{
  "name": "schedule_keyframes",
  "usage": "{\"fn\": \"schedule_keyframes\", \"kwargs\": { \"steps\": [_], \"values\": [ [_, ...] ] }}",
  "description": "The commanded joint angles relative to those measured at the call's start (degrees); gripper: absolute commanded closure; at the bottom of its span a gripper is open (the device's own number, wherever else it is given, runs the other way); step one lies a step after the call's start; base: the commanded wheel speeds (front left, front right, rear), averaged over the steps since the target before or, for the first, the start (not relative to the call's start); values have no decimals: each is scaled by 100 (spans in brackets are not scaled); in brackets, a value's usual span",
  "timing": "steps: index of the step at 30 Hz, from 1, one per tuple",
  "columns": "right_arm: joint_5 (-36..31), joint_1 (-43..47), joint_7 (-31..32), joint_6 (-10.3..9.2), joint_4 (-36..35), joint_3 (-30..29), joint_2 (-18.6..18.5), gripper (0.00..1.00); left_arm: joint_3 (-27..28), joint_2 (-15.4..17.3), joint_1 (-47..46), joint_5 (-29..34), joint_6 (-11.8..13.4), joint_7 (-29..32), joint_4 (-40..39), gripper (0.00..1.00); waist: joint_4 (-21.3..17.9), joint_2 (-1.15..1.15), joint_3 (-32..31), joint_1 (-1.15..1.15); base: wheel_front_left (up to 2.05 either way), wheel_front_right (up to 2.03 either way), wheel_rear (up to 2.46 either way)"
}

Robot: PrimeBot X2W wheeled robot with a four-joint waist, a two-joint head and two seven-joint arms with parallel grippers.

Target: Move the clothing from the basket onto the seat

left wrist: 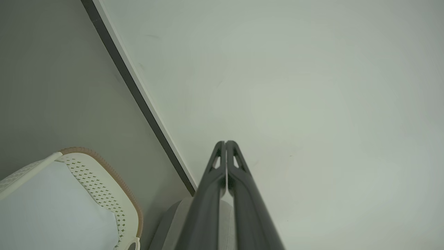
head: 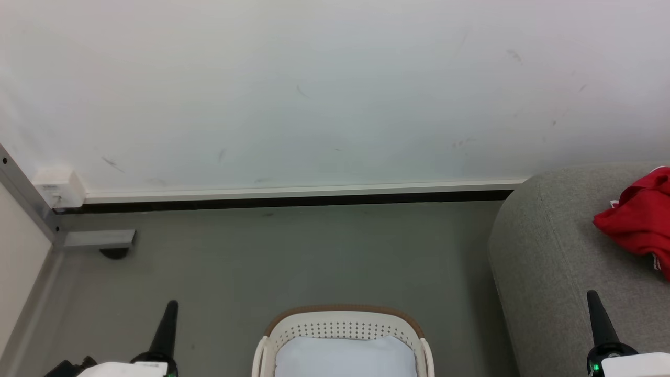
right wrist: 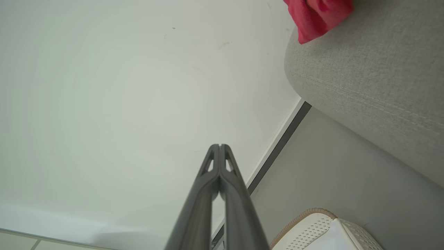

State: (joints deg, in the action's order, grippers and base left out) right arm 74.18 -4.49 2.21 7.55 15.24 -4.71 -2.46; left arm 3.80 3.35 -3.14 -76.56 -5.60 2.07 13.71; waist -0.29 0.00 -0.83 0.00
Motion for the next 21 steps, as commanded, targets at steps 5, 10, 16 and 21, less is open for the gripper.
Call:
{"fn": "schedule_keyframes", "kwargs": {
  "steps": [5,10,16,21],
  "values": [
    [366,-111,78,-8,-63,-54,-55,100,79,2,-130,-321,-65,96,-15,100,4,0,14,0,0,0,0],
    [610,-134,140,-9,-76,-77,-57,100,111,-6,-171,-540,-96,157,-7,100,8,0,27,0,0,0,0],
    [841,-144,200,-9,-91,-98,-57,100,148,-11,-200,-729,-111,218,2,100,12,0,39,0,0,0,0],
    [1073,-153,259,-10,-103,-122,-59,100,183,-19,-230,-954,-136,275,10,100,15,0,52,0,0,0,0]
  ]
}}
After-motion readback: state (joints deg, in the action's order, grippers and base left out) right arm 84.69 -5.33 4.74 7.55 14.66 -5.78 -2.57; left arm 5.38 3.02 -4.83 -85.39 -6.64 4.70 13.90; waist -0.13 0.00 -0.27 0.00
